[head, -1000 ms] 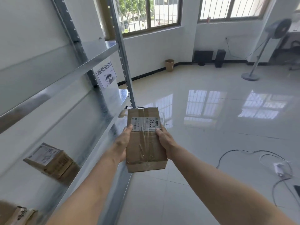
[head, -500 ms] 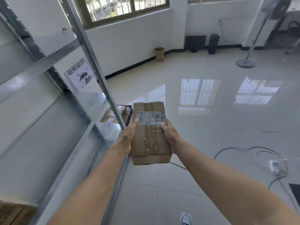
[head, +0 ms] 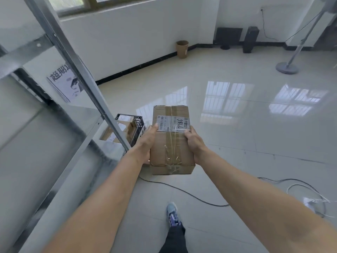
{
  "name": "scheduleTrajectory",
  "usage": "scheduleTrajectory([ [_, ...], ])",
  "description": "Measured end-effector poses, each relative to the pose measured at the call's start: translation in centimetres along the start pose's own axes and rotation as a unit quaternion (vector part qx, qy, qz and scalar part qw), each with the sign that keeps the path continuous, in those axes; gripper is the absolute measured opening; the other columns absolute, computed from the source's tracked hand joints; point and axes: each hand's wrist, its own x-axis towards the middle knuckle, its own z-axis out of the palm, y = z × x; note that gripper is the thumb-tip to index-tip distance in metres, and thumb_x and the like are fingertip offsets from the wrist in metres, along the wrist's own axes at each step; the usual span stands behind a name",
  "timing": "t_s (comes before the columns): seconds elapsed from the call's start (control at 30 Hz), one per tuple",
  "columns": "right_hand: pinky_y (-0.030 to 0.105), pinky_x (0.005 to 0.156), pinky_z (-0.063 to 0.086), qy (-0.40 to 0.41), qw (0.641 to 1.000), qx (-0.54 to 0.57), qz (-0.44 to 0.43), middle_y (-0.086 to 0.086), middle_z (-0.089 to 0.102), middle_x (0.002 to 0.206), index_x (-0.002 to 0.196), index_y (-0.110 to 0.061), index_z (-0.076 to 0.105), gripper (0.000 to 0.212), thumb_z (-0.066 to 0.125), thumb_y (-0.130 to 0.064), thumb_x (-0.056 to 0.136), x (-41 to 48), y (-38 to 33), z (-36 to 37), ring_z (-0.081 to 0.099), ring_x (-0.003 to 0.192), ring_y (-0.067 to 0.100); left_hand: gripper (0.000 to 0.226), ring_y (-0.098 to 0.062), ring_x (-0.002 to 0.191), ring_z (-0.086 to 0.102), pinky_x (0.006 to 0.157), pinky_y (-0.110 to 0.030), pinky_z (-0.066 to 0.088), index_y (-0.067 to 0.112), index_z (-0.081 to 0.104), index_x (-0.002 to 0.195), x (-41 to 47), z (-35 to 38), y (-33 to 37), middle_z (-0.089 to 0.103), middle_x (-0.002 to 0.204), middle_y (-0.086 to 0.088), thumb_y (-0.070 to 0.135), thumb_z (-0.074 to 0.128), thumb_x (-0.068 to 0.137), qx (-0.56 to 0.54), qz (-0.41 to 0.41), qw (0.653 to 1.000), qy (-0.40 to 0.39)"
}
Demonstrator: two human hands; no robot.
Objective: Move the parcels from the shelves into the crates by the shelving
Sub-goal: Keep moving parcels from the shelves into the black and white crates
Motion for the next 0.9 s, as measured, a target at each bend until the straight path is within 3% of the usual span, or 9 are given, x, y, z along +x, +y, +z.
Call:
scheduleTrajectory([
  [0.1, 0.028, 0.059, 0.058, 0.009, 1.000, -0.007, 0.001, 0.000, 0.066, 0.111, 0.133, -0.026, 0.052, 0.029, 0.035, -0.025, 0.110, 4.6, -1.7, -0.5, 0.068, 0.085, 0.014, 0.104, -0.028, 0.139, 0.050, 0.106, -0.059, 0.048, 0.045, 0.042, 0.150, 5.2, 0.2, 1.8, 0.041, 0.161, 0.000, 0.091, 0.066, 0.060, -0.001, 0.002, 1.000, -0.014],
  [0.3, 0.037, 0.072, 0.062, 0.024, 1.000, -0.006, 0.009, 0.004, 0.068, 0.121, 0.134, -0.030, 0.052, 0.029, 0.038, -0.028, 0.109, 14.8, -6.2, -0.4, 0.071, 0.094, 0.020, 0.116, -0.028, 0.126, 0.063, 0.099, -0.058, 0.054, 0.044, 0.045, 0.148, 14.9, 0.5, 6.8, 0.052, 0.153, -0.001, 0.089, 0.078, 0.046, -0.031, -0.024, 0.998, -0.049],
  [0.53, 0.044, 0.081, 0.062, 0.032, 0.999, -0.005, 0.025, 0.004, 0.070, 0.121, 0.133, -0.028, 0.054, 0.028, 0.041, -0.028, 0.108, 24.1, -10.1, 0.6, 0.071, 0.101, 0.025, 0.112, -0.027, 0.131, 0.059, 0.108, -0.056, 0.048, 0.040, 0.034, 0.155, 22.5, 0.2, 12.3, 0.047, 0.157, -0.003, 0.088, 0.069, 0.060, -0.036, -0.015, 0.997, -0.062],
  [0.73, 0.051, 0.089, 0.060, 0.009, 0.999, -0.031, 0.033, 0.003, 0.069, 0.125, 0.137, -0.029, 0.053, 0.032, 0.042, -0.033, 0.108, 32.2, -12.6, 1.1, 0.072, 0.107, 0.027, 0.125, -0.023, 0.137, 0.054, 0.112, -0.053, 0.045, 0.040, 0.032, 0.156, 28.9, -0.5, 15.3, 0.040, 0.162, 0.003, 0.093, 0.072, 0.050, -0.053, -0.003, 0.998, -0.042],
  [0.9, 0.038, 0.076, 0.062, -0.045, 0.996, -0.051, 0.051, 0.001, 0.071, 0.119, 0.132, -0.029, 0.055, 0.027, 0.042, -0.031, 0.108, 40.3, -15.3, 0.8, 0.073, 0.099, 0.022, 0.113, -0.022, 0.133, 0.058, 0.108, -0.052, 0.049, 0.042, 0.029, 0.157, 34.4, -0.4, 17.8, 0.045, 0.159, 0.005, 0.089, 0.067, 0.062, -0.099, -0.002, 0.995, 0.003],
])
